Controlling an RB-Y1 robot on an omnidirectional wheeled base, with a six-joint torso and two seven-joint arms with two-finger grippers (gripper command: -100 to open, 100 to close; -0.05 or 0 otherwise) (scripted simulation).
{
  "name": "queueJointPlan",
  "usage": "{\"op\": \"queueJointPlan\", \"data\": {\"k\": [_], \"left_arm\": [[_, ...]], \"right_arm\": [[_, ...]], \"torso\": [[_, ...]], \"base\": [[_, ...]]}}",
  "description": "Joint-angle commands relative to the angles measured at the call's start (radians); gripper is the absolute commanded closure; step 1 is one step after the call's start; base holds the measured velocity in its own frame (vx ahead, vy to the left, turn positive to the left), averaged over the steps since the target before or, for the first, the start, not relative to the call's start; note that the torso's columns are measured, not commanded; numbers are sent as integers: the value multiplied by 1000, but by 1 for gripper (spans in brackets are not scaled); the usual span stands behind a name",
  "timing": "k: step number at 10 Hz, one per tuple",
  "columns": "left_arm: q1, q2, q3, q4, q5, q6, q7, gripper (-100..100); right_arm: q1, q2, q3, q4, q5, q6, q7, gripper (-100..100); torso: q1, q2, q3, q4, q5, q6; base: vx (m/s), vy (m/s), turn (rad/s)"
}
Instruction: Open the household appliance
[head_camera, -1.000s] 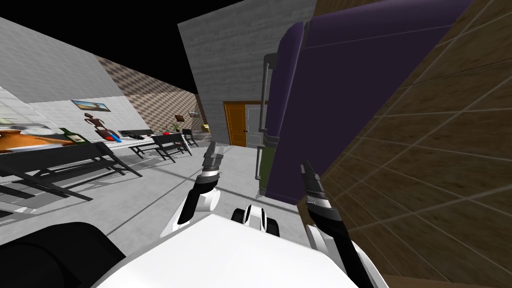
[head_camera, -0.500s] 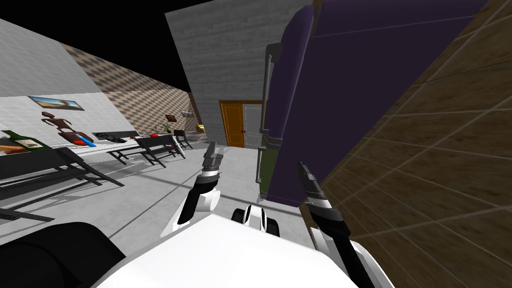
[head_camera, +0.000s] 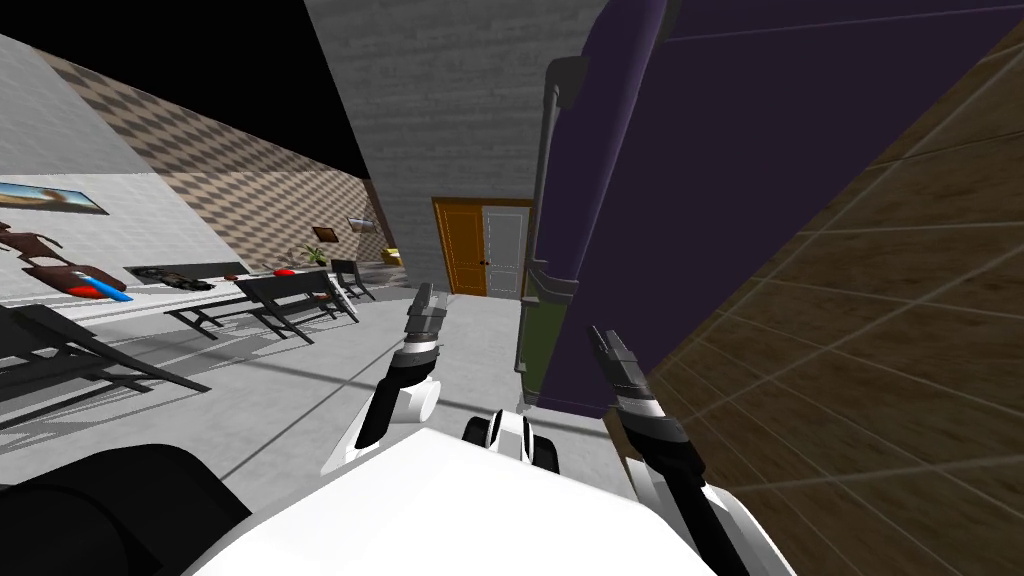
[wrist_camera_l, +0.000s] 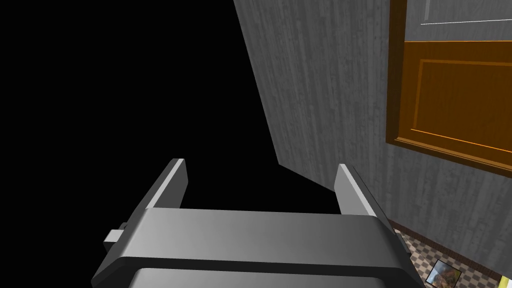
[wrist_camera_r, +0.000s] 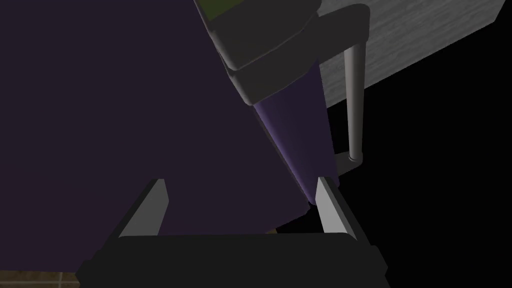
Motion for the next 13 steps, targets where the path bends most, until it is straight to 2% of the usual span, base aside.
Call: {"op": "queueJointPlan", "data": {"k": [1,2,4,5,10,11,13], "left_arm": [[0,0,0,0,0,0,0,0],[0,0,0,0,0,0,0,0],[0,0,0,0,0,0,0,0],[0,0,0,0,0,0,0,0],[0,0,0,0,0,0,0,0],[0,0,0,0,0,0,0,0],[0,0,0,0,0,0,0,0]], "right_arm": [[5,-14,-12,-3,74,9,73,-100],[5,-14,-12,-3,77,9,81,-100],[9,-30,-24,-3,144,16,145,-100],[9,-30,-24,-3,151,16,156,-100],[14,-73,-48,11,294,35,297,-100],[14,-73,-48,11,301,35,309,-100],[16,-99,-61,23,369,45,374,-100]], "torso": [[0,0,0,0,0,0],[3,-2,-1,0,1,0],[2,0,0,0,0,0],[4,-2,-1,0,1,0],[0,1,1,0,0,0],[1,-1,0,0,0,0],[2,-1,0,0,1,0]], "base": [[97,111,-126],[67,90,-48],[83,107,-106],[85,104,-46],[81,112,-93],[88,110,-52],[88,119,-118]]}}
